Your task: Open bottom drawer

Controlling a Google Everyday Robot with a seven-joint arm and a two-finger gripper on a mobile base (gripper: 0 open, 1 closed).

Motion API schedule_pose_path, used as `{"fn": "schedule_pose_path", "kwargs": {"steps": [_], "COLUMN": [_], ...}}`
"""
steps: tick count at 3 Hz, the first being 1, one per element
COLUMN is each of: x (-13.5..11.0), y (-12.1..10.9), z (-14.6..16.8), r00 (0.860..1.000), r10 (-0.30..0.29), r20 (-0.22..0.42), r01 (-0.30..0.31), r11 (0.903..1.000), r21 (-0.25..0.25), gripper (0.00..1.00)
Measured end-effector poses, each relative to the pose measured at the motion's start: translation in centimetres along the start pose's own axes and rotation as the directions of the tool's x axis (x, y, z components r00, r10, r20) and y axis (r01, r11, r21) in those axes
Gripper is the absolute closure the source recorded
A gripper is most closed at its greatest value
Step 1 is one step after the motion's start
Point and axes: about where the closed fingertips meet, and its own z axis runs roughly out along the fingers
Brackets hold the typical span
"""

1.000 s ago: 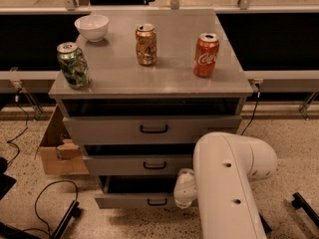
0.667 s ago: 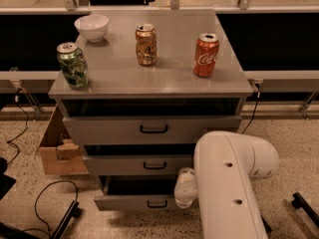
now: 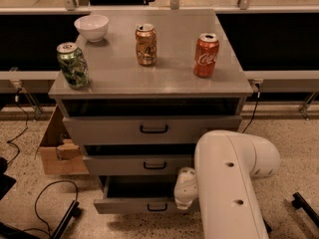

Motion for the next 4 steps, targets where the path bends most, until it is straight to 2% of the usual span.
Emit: {"fn": "schedule_pose_path", "kwargs": {"steps": [1, 2, 3, 4], "x": [0.0, 0.0, 0.0, -0.1], "y": [0.0, 0.0, 0.0, 0.8], "z": [-0.1, -0.1, -0.1, 1.1], "r00": [1.000, 1.000, 1.000, 1.000], "r10": [0.000, 0.000, 0.000, 0.016], "r20": [0.000, 0.000, 0.000, 0.010], "r01": [0.000, 0.000, 0.000, -0.016], "r11": [1.0000, 1.0000, 1.0000, 0.9995], "r21": [0.000, 0.000, 0.000, -0.029], "gripper": [0.08, 0.00, 0.00, 0.00]}}
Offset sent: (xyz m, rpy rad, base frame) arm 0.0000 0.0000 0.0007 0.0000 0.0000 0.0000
